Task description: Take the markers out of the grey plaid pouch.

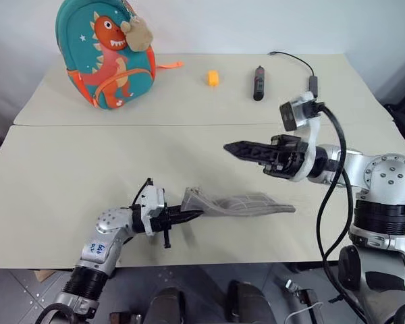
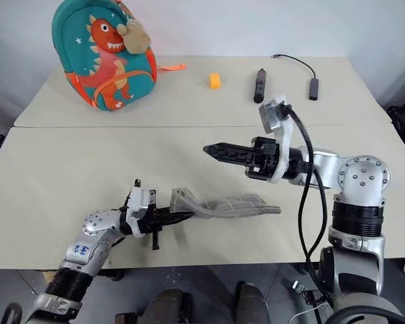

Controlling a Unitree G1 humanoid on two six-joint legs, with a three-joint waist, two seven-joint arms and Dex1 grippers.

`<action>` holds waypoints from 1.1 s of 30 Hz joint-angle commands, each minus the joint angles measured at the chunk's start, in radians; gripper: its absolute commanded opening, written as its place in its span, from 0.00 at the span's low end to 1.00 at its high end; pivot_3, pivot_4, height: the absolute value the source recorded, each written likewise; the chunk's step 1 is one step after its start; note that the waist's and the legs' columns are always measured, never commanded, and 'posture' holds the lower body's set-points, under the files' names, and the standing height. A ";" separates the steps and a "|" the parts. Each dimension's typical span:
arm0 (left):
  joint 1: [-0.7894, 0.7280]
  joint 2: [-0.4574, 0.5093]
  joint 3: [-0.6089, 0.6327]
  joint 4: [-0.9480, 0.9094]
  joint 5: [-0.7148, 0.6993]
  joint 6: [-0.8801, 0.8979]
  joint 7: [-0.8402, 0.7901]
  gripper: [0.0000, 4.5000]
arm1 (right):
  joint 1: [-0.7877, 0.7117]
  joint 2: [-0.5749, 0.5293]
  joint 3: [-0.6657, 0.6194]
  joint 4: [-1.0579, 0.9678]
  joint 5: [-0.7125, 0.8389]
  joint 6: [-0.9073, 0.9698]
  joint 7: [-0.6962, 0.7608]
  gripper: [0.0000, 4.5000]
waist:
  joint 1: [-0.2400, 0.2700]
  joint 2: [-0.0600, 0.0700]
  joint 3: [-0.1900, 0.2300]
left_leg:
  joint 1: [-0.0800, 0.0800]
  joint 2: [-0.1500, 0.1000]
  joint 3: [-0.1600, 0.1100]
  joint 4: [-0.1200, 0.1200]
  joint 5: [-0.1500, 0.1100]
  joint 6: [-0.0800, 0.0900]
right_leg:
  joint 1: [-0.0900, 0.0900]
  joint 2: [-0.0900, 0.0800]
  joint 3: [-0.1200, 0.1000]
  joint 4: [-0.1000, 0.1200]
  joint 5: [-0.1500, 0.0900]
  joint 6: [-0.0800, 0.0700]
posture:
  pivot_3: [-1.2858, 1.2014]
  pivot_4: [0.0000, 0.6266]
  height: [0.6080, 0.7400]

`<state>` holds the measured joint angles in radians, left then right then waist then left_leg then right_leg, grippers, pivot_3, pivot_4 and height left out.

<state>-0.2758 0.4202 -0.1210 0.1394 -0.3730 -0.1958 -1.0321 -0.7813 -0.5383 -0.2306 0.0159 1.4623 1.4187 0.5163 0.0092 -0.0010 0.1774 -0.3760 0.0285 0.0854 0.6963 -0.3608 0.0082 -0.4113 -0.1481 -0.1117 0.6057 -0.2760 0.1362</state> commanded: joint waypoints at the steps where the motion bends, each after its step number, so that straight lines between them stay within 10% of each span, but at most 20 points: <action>1: -0.043 -0.030 0.055 0.040 0.119 -0.210 0.107 0.00 | -0.045 -0.063 -0.017 0.045 0.027 0.042 -0.003 0.10 | -0.001 0.000 0.000 | 0.000 0.000 0.000 0.000 0.000 0.000 | 0.000 0.000 0.000 -0.001 0.000 0.000 | 0.52 0.24 1.00; 13: -0.138 -0.020 0.027 0.212 0.629 -0.720 0.480 0.00 | -0.062 -0.060 0.047 0.091 -0.056 0.126 -0.037 0.95 | -0.010 0.000 0.000 | 0.000 0.001 0.003 0.000 -0.001 0.001 | -0.001 0.000 0.000 -0.002 0.001 0.001 | 0.52 0.24 1.00; 17: -0.138 -0.013 0.011 0.188 0.700 -0.771 0.558 0.00 | -0.091 -0.053 0.039 0.088 -0.061 0.117 -0.012 0.95 | -0.003 0.000 0.000 | -0.001 0.001 0.003 0.000 -0.001 0.002 | -0.001 -0.001 0.000 -0.002 0.001 0.001 | 0.52 0.24 1.00; 26: -0.122 0.028 -0.039 0.163 0.738 -0.795 0.618 0.00 | -0.242 -0.250 0.159 0.071 -0.273 -0.073 0.533 0.95 | -0.006 0.000 0.000 | -0.003 0.001 0.003 0.001 -0.003 0.004 | -0.002 -0.001 0.000 -0.004 0.002 0.002 | 0.52 0.24 1.00; 33: -0.163 0.035 -0.070 0.199 0.741 -0.792 0.650 0.00 | -0.299 -0.173 0.364 0.073 -0.462 -0.055 0.516 0.95 | -0.012 0.000 0.000 | -0.002 0.001 0.004 0.001 -0.003 0.004 | -0.002 -0.001 -0.001 -0.004 0.002 0.002 | 0.52 0.24 1.00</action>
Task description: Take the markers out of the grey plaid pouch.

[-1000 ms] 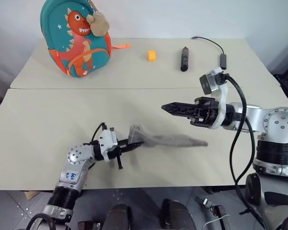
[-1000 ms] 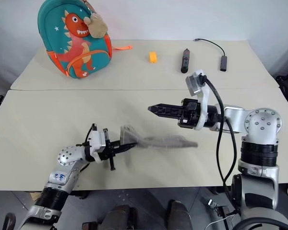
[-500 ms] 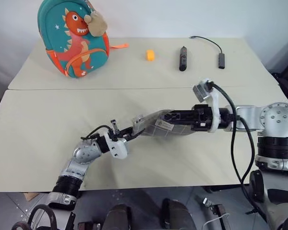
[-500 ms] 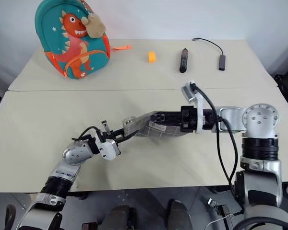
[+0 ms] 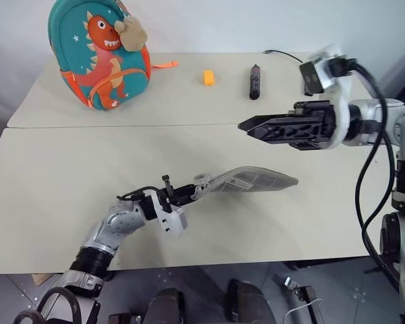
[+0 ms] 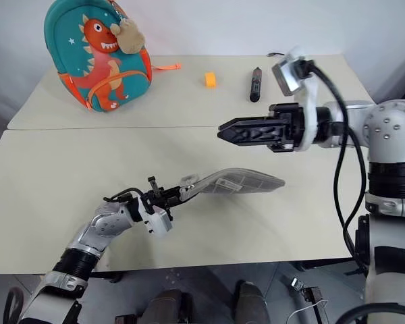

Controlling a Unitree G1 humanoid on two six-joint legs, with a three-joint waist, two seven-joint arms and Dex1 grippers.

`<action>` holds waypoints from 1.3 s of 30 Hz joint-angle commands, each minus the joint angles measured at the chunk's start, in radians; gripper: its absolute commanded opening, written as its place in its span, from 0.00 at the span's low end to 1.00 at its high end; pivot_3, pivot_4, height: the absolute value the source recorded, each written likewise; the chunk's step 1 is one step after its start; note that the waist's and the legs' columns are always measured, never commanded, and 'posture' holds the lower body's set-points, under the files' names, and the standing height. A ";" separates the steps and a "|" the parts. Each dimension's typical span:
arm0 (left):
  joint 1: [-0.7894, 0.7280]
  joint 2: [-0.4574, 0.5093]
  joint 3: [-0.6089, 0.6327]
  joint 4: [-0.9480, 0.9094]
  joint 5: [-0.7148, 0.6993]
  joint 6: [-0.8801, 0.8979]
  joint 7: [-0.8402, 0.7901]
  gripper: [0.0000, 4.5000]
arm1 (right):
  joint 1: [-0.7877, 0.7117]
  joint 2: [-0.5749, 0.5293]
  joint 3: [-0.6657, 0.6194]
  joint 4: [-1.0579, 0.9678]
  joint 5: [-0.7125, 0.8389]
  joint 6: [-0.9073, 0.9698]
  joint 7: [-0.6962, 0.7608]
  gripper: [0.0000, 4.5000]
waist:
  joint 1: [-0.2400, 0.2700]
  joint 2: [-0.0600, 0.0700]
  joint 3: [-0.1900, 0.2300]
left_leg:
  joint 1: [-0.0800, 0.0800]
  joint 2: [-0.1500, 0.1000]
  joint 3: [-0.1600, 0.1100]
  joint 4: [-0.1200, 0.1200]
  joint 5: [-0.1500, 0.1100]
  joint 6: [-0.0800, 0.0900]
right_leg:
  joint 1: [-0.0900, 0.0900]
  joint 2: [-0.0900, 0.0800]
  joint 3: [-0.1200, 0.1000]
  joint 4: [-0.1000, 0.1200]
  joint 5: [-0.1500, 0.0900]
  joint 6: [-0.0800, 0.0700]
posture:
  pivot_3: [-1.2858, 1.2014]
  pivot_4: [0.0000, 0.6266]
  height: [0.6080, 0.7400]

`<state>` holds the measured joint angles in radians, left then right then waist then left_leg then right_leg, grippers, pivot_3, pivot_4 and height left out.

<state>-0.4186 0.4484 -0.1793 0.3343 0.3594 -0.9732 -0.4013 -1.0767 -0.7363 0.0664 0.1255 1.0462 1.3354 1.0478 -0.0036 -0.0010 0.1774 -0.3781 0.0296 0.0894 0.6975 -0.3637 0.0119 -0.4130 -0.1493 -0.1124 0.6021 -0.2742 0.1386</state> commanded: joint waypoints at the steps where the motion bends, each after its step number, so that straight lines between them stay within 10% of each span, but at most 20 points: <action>1: -0.024 0.008 -0.017 0.006 0.009 -0.016 0.021 0.00 | 0.001 0.036 0.080 -0.042 -0.057 0.039 -0.020 0.95 | 0.001 0.000 0.000 | 0.000 0.000 0.000 0.000 0.000 0.000 | 0.000 0.000 0.000 0.000 0.000 0.000 | 0.52 0.24 1.00; 11: -0.023 0.034 -0.039 0.002 0.002 -0.017 0.034 0.00 | 0.000 0.117 0.133 0.063 -0.162 0.125 -0.056 0.95 | 0.002 0.000 0.000 | -0.001 -0.001 0.000 0.001 0.000 0.000 | 0.000 0.000 -0.004 0.000 0.000 0.000 | 0.52 0.24 1.00; 39: -0.001 0.045 -0.039 -0.012 -0.004 0.012 0.048 0.00 | 0.129 0.196 0.061 0.043 0.281 0.279 -0.306 0.95 | 0.001 0.000 0.000 | -0.001 0.000 0.000 0.001 0.000 0.000 | 0.000 0.000 -0.005 0.000 0.000 0.000 | 0.52 0.24 1.00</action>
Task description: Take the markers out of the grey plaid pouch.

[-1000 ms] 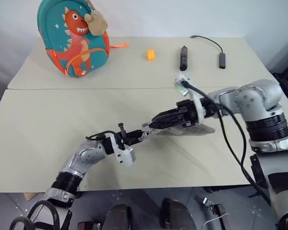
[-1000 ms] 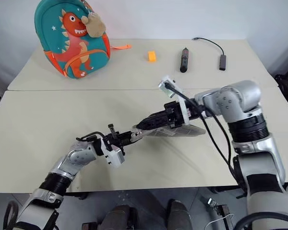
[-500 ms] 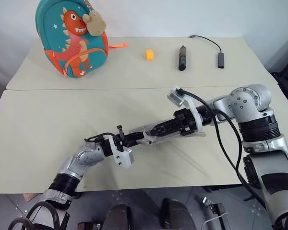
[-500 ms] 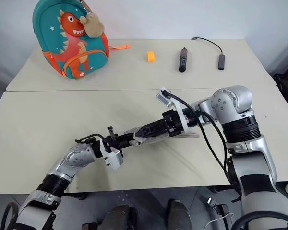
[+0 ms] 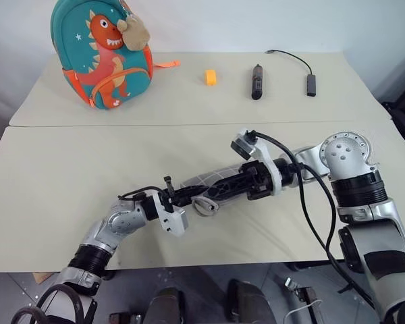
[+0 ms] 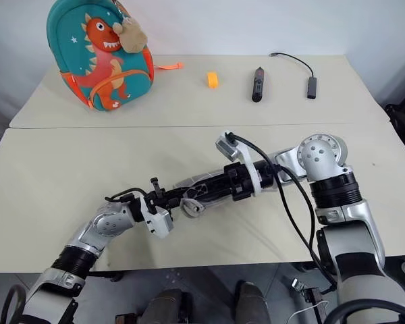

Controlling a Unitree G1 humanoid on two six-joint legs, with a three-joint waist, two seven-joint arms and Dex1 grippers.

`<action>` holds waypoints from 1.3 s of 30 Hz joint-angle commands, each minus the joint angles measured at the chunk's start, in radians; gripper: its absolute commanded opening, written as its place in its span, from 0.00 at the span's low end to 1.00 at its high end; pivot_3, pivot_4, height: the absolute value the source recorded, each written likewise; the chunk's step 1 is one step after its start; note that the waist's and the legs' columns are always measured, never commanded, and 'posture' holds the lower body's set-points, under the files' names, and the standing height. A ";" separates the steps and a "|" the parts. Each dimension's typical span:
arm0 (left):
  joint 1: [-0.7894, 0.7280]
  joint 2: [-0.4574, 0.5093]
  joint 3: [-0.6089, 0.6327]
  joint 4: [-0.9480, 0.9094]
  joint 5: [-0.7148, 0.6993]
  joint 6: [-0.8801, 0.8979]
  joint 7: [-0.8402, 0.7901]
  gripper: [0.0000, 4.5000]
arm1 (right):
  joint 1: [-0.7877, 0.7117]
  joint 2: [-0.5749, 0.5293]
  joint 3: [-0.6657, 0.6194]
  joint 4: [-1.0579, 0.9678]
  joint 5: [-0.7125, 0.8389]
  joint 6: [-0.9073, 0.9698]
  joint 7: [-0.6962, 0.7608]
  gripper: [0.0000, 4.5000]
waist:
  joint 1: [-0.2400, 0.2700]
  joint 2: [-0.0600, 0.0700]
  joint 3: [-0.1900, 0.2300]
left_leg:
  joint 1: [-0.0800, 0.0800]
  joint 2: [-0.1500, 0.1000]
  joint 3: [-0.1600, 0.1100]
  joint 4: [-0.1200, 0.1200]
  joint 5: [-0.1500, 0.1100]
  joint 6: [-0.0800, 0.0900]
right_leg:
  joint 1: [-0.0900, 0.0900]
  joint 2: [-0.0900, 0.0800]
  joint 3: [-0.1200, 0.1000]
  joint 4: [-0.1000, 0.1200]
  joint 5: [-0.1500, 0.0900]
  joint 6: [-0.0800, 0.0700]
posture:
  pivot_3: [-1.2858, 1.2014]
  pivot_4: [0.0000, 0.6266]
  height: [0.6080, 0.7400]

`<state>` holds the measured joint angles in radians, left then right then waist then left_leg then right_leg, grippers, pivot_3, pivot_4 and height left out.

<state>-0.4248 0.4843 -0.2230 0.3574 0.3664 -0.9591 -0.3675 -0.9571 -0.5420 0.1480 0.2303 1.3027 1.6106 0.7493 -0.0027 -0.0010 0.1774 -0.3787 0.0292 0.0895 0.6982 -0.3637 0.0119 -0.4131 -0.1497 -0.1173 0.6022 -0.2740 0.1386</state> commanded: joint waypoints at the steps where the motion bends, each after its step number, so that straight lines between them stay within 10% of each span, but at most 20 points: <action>1: 0.005 0.010 0.005 -0.033 -0.011 -0.003 0.014 0.00 | 0.011 0.001 -0.023 -0.076 0.013 0.004 -0.004 0.95 | 0.000 0.000 0.000 | 0.000 0.000 0.000 0.000 0.000 0.000 | 0.000 0.000 0.000 0.000 0.000 0.000 | 0.52 0.24 1.00; 17: 0.013 0.016 0.004 -0.040 -0.042 0.010 0.000 0.00 | -0.014 0.053 0.039 -0.320 -0.192 -0.067 0.005 0.95 | 0.002 0.000 0.000 | 0.000 0.000 0.000 0.000 0.000 0.000 | 0.000 0.000 0.000 0.000 0.000 0.000 | 0.52 0.24 1.00; 31: 0.005 0.024 0.012 -0.038 -0.046 0.017 0.002 0.00 | 0.020 0.068 0.026 -0.310 -0.270 -0.097 0.045 0.01 | -0.001 0.000 0.000 | 0.000 0.000 0.000 0.000 0.000 0.000 | 0.000 0.000 0.000 0.000 0.000 0.000 | 0.52 0.24 1.00; 39: 0.009 0.032 0.020 -0.044 -0.066 0.029 0.001 0.00 | 0.019 0.058 -0.004 -0.253 -0.291 -0.145 0.126 0.00 | -0.001 0.000 0.000 | 0.000 0.000 0.000 0.000 0.000 0.000 | 0.000 0.000 0.000 0.000 0.000 0.000 | 0.52 0.24 1.00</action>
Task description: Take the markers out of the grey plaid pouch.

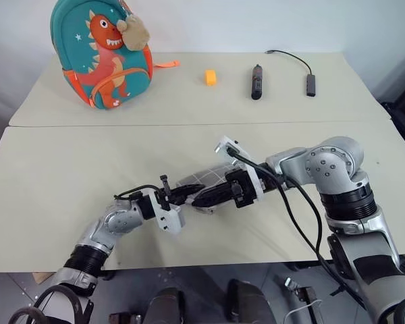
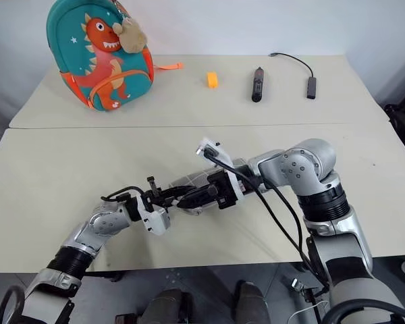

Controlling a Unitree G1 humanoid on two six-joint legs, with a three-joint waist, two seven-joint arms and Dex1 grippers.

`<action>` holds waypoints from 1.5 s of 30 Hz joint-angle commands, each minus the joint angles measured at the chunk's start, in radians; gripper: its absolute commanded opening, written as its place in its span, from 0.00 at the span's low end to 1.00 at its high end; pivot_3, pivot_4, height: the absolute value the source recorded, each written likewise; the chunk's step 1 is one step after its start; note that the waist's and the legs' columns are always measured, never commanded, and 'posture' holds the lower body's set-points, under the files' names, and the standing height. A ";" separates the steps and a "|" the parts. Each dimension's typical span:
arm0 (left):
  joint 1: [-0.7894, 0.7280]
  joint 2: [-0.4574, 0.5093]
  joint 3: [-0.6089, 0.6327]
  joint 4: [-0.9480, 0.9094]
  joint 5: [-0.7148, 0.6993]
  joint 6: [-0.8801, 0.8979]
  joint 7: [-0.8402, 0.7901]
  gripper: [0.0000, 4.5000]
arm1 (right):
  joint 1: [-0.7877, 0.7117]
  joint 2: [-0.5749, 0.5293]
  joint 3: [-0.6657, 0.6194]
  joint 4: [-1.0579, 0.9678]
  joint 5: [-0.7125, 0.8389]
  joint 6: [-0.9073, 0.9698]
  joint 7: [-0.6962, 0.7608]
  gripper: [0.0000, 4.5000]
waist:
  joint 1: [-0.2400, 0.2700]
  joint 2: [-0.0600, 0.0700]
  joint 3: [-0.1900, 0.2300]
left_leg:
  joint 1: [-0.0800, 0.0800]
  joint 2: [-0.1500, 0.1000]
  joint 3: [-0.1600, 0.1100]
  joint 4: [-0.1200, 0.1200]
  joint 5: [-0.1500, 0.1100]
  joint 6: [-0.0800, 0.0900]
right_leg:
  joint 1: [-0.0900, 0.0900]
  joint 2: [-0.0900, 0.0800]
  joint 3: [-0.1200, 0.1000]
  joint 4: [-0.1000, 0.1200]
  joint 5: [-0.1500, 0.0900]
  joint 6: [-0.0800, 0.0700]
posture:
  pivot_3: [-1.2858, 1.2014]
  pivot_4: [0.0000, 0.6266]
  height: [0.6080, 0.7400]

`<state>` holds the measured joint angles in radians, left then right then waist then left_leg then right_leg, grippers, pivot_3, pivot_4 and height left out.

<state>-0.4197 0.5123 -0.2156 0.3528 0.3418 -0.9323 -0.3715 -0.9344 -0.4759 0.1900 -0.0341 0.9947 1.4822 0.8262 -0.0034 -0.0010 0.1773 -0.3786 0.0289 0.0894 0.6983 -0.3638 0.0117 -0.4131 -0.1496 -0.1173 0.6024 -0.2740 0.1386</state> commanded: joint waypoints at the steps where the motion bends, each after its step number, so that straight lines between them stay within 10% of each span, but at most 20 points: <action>1: 0.006 0.002 0.014 -0.040 -0.058 0.010 0.001 0.00 | -0.003 -0.009 -0.066 0.029 0.029 -0.018 0.069 0.00 | 0.000 0.000 0.000 | 0.000 0.000 0.000 0.000 0.000 0.000 | 0.000 0.000 0.000 0.000 0.000 0.000 | 0.52 0.24 1.00; 23: 0.182 -0.006 0.007 -0.318 -0.821 0.705 -0.520 0.00 | 0.006 -0.018 -0.321 0.220 0.184 0.032 0.265 0.00 | -0.001 0.000 0.000 | 0.000 0.000 0.000 0.001 0.000 0.000 | 0.000 0.000 0.000 0.000 0.000 0.000 | 0.52 0.24 1.00; 45: 0.272 0.028 0.135 -0.437 -0.997 1.142 -0.681 0.00 | -0.046 0.002 -0.591 0.366 0.296 0.042 0.038 0.00 | -0.001 0.000 0.000 | 0.001 0.000 0.001 0.000 0.000 0.000 | 0.000 0.001 0.002 0.001 0.000 0.000 | 0.52 0.24 1.00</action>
<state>-0.2013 0.5119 -0.1007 -0.0965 -0.6397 0.1632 -1.0241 -0.9350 -0.4416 -0.2716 0.3454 1.2093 1.5550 0.8477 -0.0045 -0.0010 0.1774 -0.3780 0.0289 0.0905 0.6988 -0.3637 0.0114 -0.4130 -0.1487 -0.1155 0.6032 -0.2740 0.1385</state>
